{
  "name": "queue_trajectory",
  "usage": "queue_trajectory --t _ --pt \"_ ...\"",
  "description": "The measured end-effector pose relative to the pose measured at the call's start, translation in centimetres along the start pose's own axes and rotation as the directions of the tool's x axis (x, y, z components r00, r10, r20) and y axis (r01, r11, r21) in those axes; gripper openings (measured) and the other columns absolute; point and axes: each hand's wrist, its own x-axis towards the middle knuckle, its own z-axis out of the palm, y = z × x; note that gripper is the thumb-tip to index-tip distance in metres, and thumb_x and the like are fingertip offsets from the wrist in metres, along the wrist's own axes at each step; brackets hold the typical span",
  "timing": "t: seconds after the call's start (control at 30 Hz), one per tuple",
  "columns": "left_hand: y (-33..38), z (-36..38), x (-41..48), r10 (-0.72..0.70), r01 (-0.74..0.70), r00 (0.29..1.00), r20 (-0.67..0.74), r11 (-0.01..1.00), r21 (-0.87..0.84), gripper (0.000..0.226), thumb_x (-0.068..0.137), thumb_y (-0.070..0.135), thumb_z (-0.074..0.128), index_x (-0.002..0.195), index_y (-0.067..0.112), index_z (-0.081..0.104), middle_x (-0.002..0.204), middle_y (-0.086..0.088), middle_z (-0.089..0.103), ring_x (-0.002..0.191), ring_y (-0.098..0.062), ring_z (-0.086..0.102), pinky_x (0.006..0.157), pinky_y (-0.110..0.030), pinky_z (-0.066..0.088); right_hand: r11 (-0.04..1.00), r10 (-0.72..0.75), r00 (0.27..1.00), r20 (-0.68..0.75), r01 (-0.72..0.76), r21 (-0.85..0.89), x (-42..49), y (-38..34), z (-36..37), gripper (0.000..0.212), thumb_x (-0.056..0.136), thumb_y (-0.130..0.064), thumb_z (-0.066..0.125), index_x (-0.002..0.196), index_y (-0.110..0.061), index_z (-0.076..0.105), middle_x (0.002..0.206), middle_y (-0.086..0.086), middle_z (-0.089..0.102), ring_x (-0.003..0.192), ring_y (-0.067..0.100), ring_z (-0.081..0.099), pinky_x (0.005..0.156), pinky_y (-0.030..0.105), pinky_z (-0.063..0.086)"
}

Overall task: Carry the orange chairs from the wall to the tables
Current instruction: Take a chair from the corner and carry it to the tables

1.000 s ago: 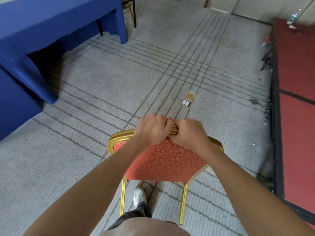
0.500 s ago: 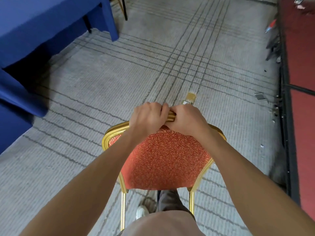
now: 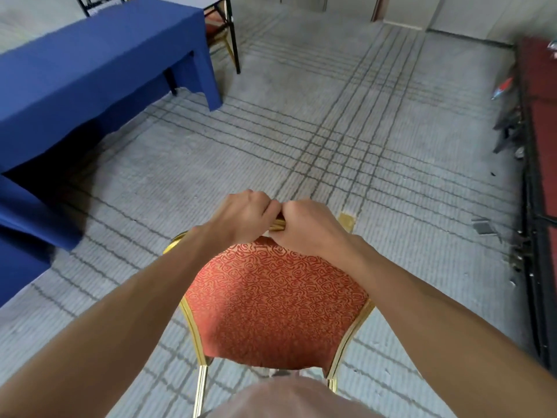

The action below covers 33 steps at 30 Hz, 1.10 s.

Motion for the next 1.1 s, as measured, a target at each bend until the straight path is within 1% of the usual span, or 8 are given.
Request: queue_trajectory --t 0.17,0.37,0.43,0.6,0.67,0.8,0.9,1.1 --pt "-1.3 -2.6 5.5 -0.008 0.010 0.987 -0.159 1.000 0.017 0.045 0.102 0.037 0.031 0.065 0.015 0.042 0.055 0.004 0.042 0.055 -0.021 0.043 0.053 -0.032 0.029 0.993 -0.097 0.986 -0.133 0.086 -0.086 5.7 2.3 -3.2 0.032 0.083 -0.045 0.064 0.065 -0.022 0.050 0.051 -0.011 0.044 0.051 0.015 0.048 0.050 0.028 0.040" --pt "-3.5 -0.8 9.7 -0.014 0.032 0.984 -0.179 0.994 0.102 0.048 0.091 0.047 0.014 0.060 0.018 0.035 0.053 0.003 0.045 0.052 -0.019 0.041 0.048 -0.029 0.021 0.988 -0.123 0.976 -0.180 0.103 -0.117 10.1 6.1 -1.0 0.020 0.079 -0.034 0.061 0.066 -0.020 0.057 0.048 -0.005 0.053 0.042 0.020 0.051 0.041 0.027 0.042" --pt "-4.8 -0.1 12.0 -0.020 0.033 0.990 -0.139 0.996 0.088 0.047 0.093 0.046 0.016 0.058 0.018 0.030 0.050 0.004 0.036 0.047 -0.015 0.034 0.050 -0.029 0.026 0.988 -0.125 0.984 -0.124 0.111 -0.111 12.6 7.9 -0.4 0.019 0.078 -0.031 0.060 0.064 -0.020 0.052 0.048 -0.003 0.054 0.043 0.022 0.052 0.044 0.030 0.046" --pt "-8.4 1.6 21.1 -0.040 0.043 0.999 -0.032 0.996 0.082 0.042 0.103 0.037 0.031 0.069 0.017 0.046 0.060 0.001 0.048 0.061 -0.023 0.049 0.055 -0.032 0.029 0.986 -0.056 0.986 0.160 0.079 -0.146 21.1 13.2 -0.9 0.023 0.083 -0.036 0.059 0.088 -0.014 0.061 0.075 0.002 0.067 0.074 0.027 0.064 0.065 0.035 0.050" --pt "-10.2 2.0 25.3 -0.086 0.089 0.993 -0.076 0.995 0.042 0.046 0.101 0.038 0.032 0.063 0.016 0.042 0.053 0.004 0.042 0.055 -0.021 0.046 0.049 -0.030 0.025 0.988 -0.025 0.982 0.186 0.053 -0.142 25.0 15.2 -1.3 0.020 0.084 -0.036 0.058 0.087 -0.017 0.060 0.066 -0.005 0.059 0.071 0.025 0.064 0.061 0.034 0.050" --pt "-13.8 0.5 33.0 -0.089 0.074 0.975 -0.204 0.994 -0.076 0.043 0.102 0.035 0.037 0.066 0.017 0.047 0.058 0.001 0.054 0.051 -0.019 0.044 0.047 -0.030 0.022 0.988 -0.008 1.000 0.027 0.012 -0.154 32.6 18.3 -3.1 0.020 0.087 -0.036 0.058 0.089 -0.018 0.065 0.062 -0.003 0.057 0.062 0.024 0.060 0.053 0.029 0.037" --pt "-15.8 -1.5 38.8 -0.076 0.072 0.977 -0.199 0.997 -0.024 0.035 0.103 0.036 0.034 0.082 0.018 0.055 0.072 -0.001 0.062 0.060 -0.025 0.051 0.046 -0.030 0.018 0.983 0.032 0.990 -0.141 -0.057 -0.175 37.9 20.3 -3.9 0.020 0.090 -0.037 0.058 0.085 -0.019 0.065 0.061 -0.003 0.060 0.053 0.020 0.051 0.047 0.026 0.028" --pt "-19.0 -3.7 46.4 -0.102 0.080 0.986 -0.134 0.984 -0.161 0.040 0.101 0.043 0.033 0.085 0.021 0.063 0.074 0.000 0.065 0.067 -0.024 0.059 0.054 -0.034 0.036 0.990 0.022 0.971 -0.238 -0.054 -0.129 45.5 23.8 -5.1 0.026 0.088 -0.037 0.063 0.071 -0.017 0.062 0.049 0.000 0.057 0.044 0.025 0.058 0.042 0.022 0.026"
